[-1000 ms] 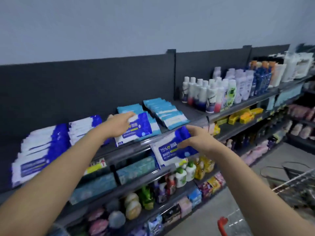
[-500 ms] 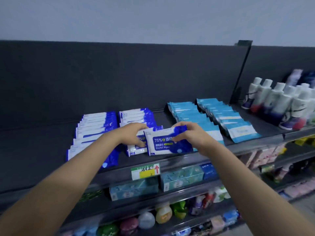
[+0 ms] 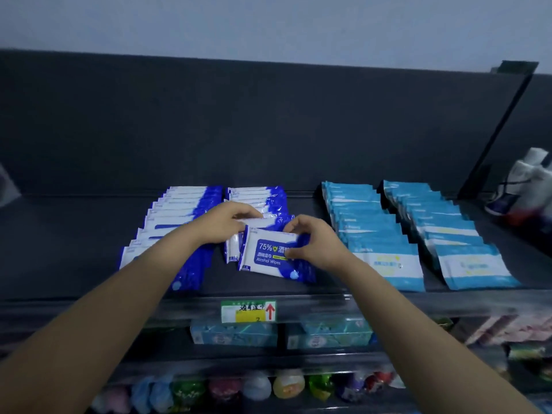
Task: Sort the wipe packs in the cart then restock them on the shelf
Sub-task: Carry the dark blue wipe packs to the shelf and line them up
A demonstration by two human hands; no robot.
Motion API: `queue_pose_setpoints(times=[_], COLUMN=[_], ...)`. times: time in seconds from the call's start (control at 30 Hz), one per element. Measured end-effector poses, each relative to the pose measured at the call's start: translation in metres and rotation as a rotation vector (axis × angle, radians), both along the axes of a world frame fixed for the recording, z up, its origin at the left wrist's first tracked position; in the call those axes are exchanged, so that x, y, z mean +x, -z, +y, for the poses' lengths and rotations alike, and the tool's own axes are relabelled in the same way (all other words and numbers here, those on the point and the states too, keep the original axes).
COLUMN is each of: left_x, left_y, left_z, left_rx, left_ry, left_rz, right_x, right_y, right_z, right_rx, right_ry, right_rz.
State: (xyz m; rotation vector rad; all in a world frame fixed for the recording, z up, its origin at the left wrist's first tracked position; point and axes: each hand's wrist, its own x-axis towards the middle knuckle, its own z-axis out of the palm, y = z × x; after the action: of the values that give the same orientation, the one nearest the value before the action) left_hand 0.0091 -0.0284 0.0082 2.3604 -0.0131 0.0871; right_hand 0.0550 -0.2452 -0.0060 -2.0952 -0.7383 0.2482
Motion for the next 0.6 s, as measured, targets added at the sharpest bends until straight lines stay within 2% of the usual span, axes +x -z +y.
queue_pose_setpoints(times=[0.07, 0.13, 0.27, 0.43, 0.6], left_x=[-0.004, -0.011, -0.022, -0.032, -0.043], left_y=[-0.009, -0.011, 0.006, 0.010, 0.008], left_z=[-0.005, -0.010, -0.007, -0.012, -0.031], left_rx=[-0.175, -0.190, 0.321, 0.517, 0.708], left_ry=[-0.042, -0.063, 0.017, 0.025, 0.098], left_rz=[0.072, 0.096, 0.102, -0.024, -0.167], right_x=[0.005, 0.004, -0.004, -0.020, -0.048], right_y=[0.002, 0.006, 0.017, 0.021, 0.026], right_z=[0.008, 0.016, 0.024, 0.016, -0.007], right_rx=[-0.064, -0.125, -0.187, -0.214, -0.203], right_ry=[-0.030, -0.060, -0.037, -0.010, 0.160], right_rz=[-0.098, -0.192, -0.397, -0.471, -0.612])
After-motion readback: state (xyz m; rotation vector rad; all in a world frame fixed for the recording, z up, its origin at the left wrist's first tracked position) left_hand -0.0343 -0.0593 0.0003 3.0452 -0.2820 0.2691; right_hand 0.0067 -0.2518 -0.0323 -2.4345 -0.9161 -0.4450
